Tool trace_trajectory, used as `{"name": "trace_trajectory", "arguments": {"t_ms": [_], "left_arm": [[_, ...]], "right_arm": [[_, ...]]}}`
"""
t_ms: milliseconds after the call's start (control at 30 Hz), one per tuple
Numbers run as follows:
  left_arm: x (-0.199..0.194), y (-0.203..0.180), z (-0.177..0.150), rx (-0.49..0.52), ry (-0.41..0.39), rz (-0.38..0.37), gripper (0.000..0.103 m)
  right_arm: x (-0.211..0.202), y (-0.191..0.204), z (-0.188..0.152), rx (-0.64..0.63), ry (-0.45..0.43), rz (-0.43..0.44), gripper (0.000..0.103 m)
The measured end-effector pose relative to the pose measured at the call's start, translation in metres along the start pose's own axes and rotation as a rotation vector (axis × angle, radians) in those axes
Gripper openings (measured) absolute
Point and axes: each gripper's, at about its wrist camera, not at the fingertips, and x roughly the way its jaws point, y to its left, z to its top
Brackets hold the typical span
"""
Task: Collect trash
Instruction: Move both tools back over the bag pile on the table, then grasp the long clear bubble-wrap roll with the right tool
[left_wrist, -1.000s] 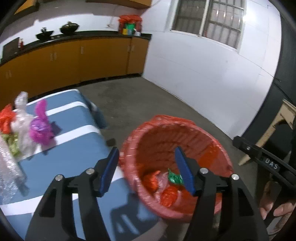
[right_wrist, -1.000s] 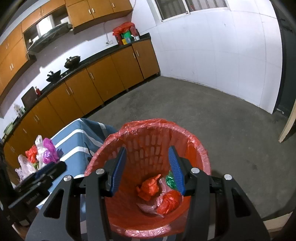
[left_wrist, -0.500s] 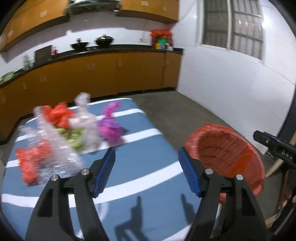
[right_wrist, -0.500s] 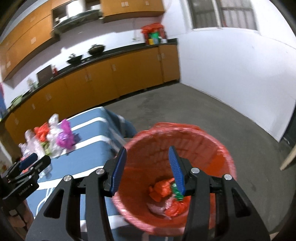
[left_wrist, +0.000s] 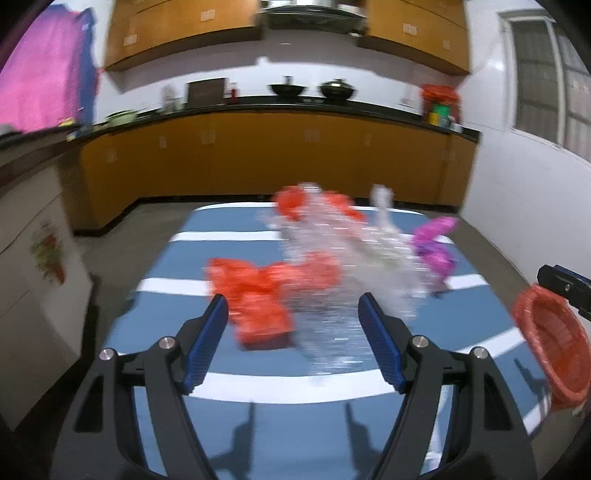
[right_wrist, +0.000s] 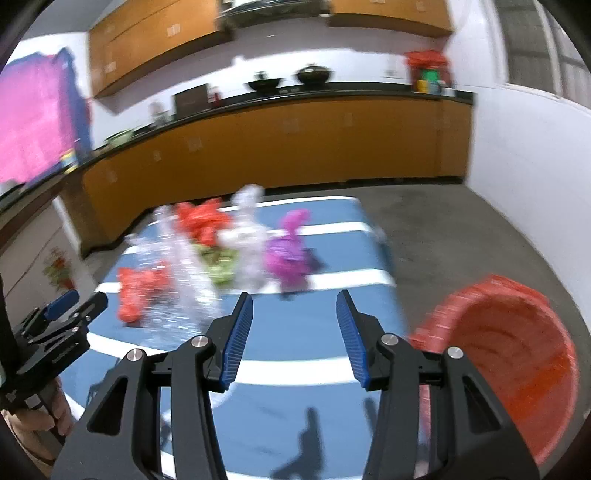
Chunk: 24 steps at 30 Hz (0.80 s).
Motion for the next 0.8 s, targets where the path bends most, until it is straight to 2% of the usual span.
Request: {"name": "trace_trajectory", "arguments": {"t_ms": [200, 333, 600, 767, 800], "left_arm": [[-0.004, 0.056, -0.001, -0.064, -0.009, 0.079, 0.072], [-0.007, 0.076, 0.001, -0.085, -0.013, 0.108, 0.072], [-0.002, 0.106, -0.004, -0.129, -0.003, 0.128, 0.072], [0.002, 0.109, -0.004, -0.136, -0.001, 0.120, 0.072], [0.003, 0.109, -0.004, -0.136, -0.001, 0.118, 0.072]], "right_arm": [[0.037, 0.055, 0.014, -0.062, 0.024, 0.093, 0.048], [0.064, 0.081, 0.017, -0.089, 0.050, 0.103, 0.048], [0.097, 0.093, 0.018, -0.078, 0.094, 0.064, 0.050], [0.103, 0.099, 0.019, -0.054, 0.121, 0.094, 0.051], [0.104, 0.101, 0.020, -0.051, 0.123, 0.101, 0.054]]}}
